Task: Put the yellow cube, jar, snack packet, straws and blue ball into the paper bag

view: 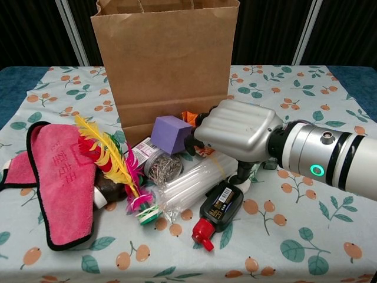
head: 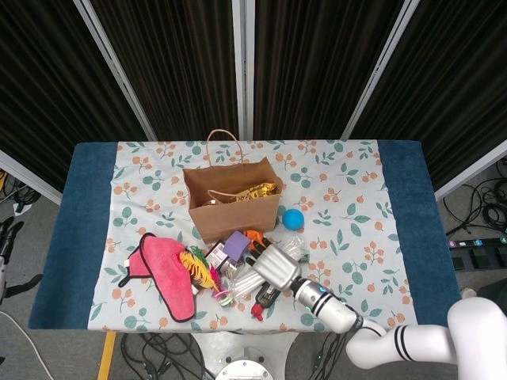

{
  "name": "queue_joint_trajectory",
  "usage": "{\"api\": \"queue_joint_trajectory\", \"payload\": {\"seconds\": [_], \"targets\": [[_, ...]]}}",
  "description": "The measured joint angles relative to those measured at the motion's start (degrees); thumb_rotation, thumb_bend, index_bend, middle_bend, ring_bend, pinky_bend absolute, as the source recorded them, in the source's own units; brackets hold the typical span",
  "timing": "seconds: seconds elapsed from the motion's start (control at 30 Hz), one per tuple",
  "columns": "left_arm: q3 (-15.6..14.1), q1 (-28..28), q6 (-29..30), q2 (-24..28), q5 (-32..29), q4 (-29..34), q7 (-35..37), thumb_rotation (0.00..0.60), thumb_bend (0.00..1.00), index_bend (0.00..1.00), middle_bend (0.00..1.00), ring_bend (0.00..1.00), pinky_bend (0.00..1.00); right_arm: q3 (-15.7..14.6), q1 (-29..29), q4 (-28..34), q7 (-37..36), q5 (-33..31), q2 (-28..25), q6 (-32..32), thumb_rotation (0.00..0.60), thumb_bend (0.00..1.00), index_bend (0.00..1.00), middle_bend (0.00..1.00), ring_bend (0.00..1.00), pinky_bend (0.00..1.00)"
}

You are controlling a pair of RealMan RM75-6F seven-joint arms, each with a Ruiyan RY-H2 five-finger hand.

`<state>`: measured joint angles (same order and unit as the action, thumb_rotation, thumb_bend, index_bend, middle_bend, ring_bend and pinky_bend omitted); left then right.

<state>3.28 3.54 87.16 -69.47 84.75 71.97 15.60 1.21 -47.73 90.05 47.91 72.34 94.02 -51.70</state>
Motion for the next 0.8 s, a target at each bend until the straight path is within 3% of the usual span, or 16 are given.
{"api": "queue_joint_trajectory", "payload": {"seconds": [0.2,0.4,0.6,0.8], "targets": [[0.06,-0.09,0.06,-0.28,0.06,-0.68,0.69,0.600,0.10,0.08,0.14,0.06,0.20,-0.26,0.18,-1.57,0.69,0.05,1.39,-0.74,0.600,0.12,0.50,0.45,0.32,0.42],[0.06,-0.05,-0.07,-0.21,0.19,-0.51,1.04,0.600,0.10,0.08,0.14,0.06,0.20,0.12,0.35,-0.31,0.48,1.51,0.67,-2.42,0.600,0.15,0.54,0.47,0.34,0.44],[0.03,0.12,-0.28,0.00,0.42,0.27,0.92,0.600,0.10,0.08,0.14,0.06,0.20,1.14,0.85,5.55,1.13,4.57,-2.97,-6.20,0.600,0.15,0.54,0.47,0.34,0.44],[-0.14,0.37,-0.52,0.16,0.82,1.25,0.12,0.600,0.10,0.08,0.14,0.06,0.20,3.75,1.41,16.20,3.90,7.66,-10.33,-10.69,0.600,0.15,0.54,0.47,0.34,0.44]]}}
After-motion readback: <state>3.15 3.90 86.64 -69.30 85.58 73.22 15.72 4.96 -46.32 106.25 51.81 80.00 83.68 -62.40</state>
